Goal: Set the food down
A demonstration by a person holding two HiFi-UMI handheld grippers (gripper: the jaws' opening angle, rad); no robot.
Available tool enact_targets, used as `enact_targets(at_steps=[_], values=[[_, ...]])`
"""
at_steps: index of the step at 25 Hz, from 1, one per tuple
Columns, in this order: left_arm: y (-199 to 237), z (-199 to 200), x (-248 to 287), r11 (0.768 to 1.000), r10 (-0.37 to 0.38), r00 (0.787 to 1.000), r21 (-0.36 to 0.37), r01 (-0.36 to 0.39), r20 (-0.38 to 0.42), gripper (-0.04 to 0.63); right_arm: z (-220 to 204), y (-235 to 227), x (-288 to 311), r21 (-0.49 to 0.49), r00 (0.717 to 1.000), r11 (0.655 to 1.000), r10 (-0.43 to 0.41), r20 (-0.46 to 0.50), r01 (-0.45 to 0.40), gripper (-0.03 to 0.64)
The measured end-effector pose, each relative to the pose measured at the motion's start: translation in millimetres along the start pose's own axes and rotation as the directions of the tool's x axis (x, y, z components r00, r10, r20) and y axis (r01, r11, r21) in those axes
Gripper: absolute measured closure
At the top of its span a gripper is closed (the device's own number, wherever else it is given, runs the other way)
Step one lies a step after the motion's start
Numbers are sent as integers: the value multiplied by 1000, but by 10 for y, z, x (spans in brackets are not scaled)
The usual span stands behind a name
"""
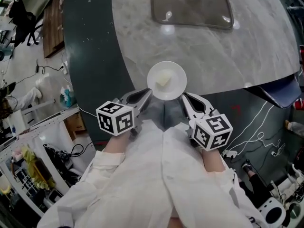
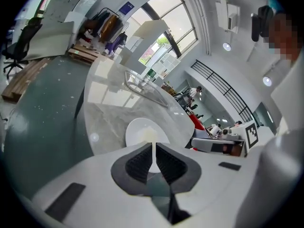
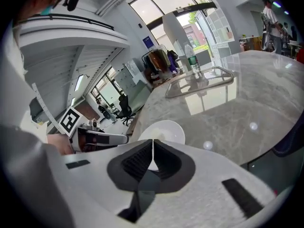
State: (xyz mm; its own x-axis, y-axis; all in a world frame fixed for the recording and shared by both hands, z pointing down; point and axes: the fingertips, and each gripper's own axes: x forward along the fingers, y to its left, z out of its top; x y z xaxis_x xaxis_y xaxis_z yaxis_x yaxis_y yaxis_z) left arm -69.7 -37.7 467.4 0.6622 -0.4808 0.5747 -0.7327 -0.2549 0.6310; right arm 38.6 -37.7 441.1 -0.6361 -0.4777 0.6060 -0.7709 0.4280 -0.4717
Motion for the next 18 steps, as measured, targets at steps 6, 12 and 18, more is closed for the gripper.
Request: enact_targets(at_steps=[6,12,18], values=[[138,-242,29,999,19,998,-36,-21,-56,563,-236,-89,53,34,999,999,-34,-42,36,612],[198,-373,71,995,26,997,-90,-33,-78,561,-369,-88,132,63,997,997,-35,-74,40,612],[198,-426,125,994,23,995,-104,-33,-96,560,-467,-83,196,109,994,993,-30,-106,42,611]])
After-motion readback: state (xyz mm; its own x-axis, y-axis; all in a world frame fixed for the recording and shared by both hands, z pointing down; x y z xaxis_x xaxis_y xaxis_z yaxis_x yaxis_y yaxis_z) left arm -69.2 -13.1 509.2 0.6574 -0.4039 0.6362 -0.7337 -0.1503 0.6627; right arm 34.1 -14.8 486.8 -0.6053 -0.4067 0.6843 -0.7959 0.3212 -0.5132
